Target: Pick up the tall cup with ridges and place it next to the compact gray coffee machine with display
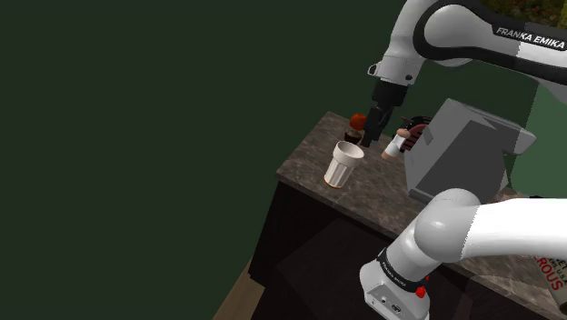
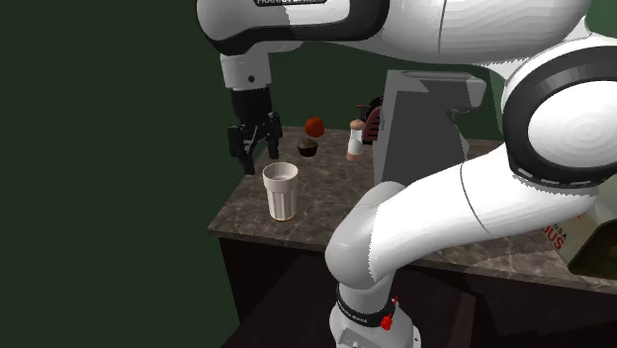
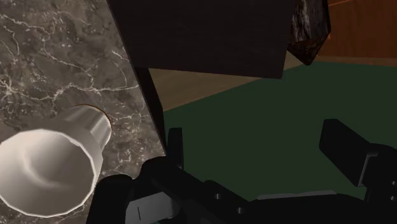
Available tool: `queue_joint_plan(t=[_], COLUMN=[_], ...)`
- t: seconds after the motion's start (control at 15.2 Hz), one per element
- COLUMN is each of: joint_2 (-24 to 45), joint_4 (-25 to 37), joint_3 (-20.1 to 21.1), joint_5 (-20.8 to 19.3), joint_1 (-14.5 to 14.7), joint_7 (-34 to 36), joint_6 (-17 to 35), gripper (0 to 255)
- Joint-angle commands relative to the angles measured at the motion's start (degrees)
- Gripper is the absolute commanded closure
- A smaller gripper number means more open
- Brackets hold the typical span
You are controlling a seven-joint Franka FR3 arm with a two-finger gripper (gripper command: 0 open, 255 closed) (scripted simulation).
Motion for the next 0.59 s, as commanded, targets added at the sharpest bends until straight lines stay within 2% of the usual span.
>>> queue_joint_plan(t=[0.0,0.53], joint_2=[0.0,4.29], joint_4=[0.0,-8.74], joint_3=[0.0,-2.2], joint_5=[0.0,-8.51], joint_1=[0.0,-2.64], joint_7=[0.0,-5.46], joint_6=[0.0,17.5], gripper=[0,0])
